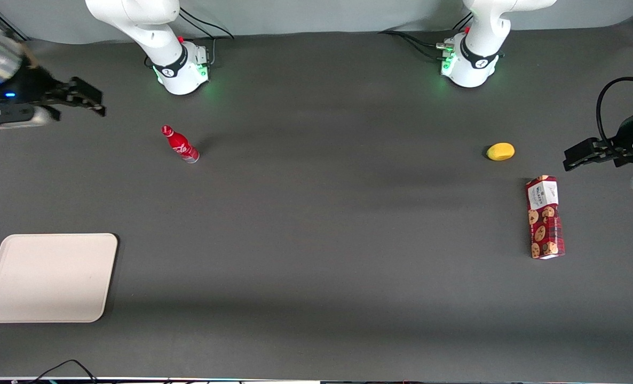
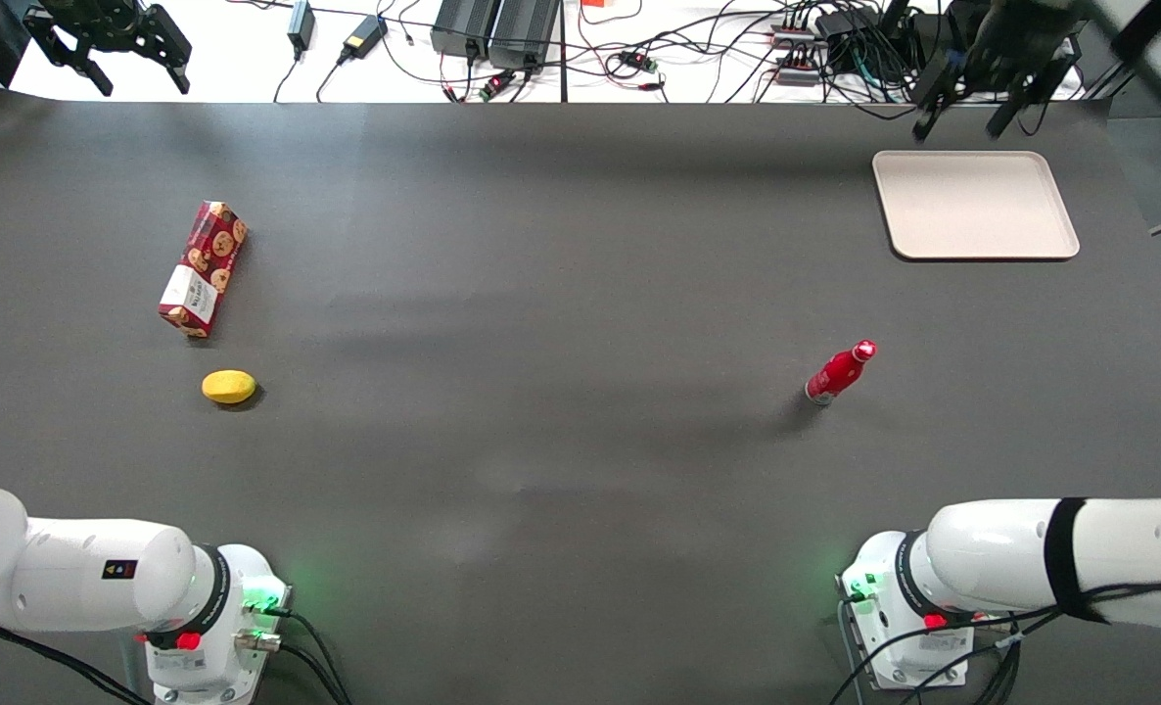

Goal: Place coke bottle on tray
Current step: 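Move the open right gripper down over the red Coca-Cola bottle, then close the right gripper around the bottle's body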

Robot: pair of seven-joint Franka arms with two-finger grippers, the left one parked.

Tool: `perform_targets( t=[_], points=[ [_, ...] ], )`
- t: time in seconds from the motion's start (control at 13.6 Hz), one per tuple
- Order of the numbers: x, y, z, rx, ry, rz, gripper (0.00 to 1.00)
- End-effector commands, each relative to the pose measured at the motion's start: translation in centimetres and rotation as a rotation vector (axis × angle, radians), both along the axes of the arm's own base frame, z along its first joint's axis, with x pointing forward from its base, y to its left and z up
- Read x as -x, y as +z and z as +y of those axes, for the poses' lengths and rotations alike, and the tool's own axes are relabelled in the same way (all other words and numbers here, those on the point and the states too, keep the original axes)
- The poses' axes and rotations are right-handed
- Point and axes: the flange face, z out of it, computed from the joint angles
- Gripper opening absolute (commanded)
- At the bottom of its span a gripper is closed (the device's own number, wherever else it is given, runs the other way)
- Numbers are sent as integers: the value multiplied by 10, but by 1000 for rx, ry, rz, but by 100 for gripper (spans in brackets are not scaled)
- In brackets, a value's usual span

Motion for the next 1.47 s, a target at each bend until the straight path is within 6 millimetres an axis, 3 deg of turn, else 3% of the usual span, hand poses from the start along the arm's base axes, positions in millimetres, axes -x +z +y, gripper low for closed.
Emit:
perform_targets(
  t=[0.0, 0.29, 0.59, 0.81, 0.88, 1.03, 1.1, 1.17, 1.39],
  points=[
    [79, -86, 9, 8, -17, -34, 100],
    [109, -203, 1, 23, -37, -82, 100],
    [115, -286, -9, 21, -47, -121, 100],
    [124, -300, -12, 16, -60, -113, 100],
    [124, -300, -12, 8, -71, -114, 92],
    [124, -300, -11, 8, -70, -111, 32],
    [125, -300, -11, 9, -68, -110, 12],
    [125, -299, -11, 9, -70, -107, 9],
    [127, -300, -10, 3, -81, -95, 17]
  ],
)
